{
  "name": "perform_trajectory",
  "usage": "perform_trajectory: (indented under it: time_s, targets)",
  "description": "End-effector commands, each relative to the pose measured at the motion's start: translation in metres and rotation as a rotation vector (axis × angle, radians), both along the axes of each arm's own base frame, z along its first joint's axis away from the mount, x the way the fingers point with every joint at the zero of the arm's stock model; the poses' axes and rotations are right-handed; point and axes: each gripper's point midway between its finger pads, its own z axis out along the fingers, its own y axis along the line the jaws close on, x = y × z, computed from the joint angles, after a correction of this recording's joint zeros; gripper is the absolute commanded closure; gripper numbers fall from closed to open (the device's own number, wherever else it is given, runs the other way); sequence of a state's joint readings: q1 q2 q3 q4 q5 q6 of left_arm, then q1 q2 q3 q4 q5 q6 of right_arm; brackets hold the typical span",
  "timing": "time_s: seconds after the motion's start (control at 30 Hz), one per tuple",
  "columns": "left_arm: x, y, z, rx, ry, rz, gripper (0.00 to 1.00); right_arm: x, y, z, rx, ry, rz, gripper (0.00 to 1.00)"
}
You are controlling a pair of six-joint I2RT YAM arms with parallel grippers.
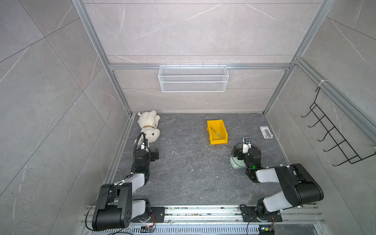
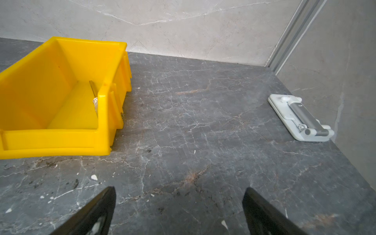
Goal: Put the screwdriver in the bin
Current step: Reset both arms
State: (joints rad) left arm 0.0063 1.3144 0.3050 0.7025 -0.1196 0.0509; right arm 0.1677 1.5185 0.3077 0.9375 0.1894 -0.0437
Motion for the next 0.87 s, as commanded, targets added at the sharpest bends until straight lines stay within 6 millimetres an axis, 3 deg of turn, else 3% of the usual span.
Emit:
perform_trajectory:
  time_s: [0.0,0.03,0.07,0.1,0.17,0.83]
  targets:
    - [0.017,0.003,-0.003,-0.037,-0.052,0.025,0.00,0.009,-0.004,0.008,0.034,-0.011,-0.027,0.01]
    - [0.021,0.004,-0.009,-0.033,-0.074,0.027,0.00,0.009,-0.006,0.007,0.034,-0.014,-0.034,0.01]
    - [0.025,0.005,-0.001,-0.031,-0.100,0.025,0.00,0.009,-0.006,0.008,0.033,-0.012,-0.034,0.01]
    - [0.020,0.004,-0.013,-0.050,-0.012,0.026,0.00,0.009,-0.006,0.008,0.035,-0.012,-0.033,0.01]
    - [0.028,0.007,-0.010,-0.059,-0.037,0.025,0.00,0.009,-0.005,0.008,0.034,-0.013,-0.032,0.01]
    - [0.025,0.010,-0.012,-0.072,-0.015,0.033,0.00,0.011,-0.006,0.006,0.051,0.002,-0.019,0.01]
